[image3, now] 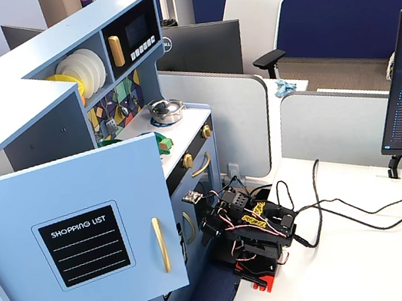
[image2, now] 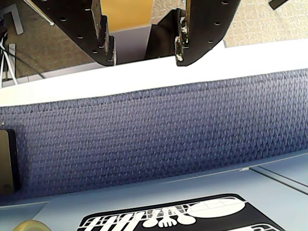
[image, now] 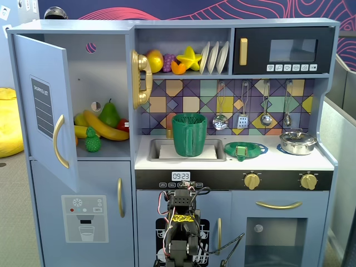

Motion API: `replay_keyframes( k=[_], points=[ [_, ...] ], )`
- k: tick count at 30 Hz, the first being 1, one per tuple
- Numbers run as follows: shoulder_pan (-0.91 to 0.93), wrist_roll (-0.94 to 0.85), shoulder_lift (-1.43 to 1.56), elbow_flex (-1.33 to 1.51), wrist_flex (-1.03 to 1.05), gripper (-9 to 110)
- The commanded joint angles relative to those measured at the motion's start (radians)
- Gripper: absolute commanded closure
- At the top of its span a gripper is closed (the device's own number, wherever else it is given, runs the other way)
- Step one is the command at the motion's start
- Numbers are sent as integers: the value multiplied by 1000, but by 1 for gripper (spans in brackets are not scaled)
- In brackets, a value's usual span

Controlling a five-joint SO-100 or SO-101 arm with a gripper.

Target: Pick up the green pineapple from the left cabinet and place it in the green recipient

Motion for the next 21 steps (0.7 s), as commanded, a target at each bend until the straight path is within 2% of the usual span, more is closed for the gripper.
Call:
replay_keyframes(
  k=[1,10,13,18,21],
  points=[
    [38,18,-8,8,175,101],
    [48,2,-8,8,175,101],
    [-8,-9,-8,6,120,101],
    [-189,-40,-17,-32,-270,101],
    [-293,-138,-74,-74,-653,101]
  ],
)
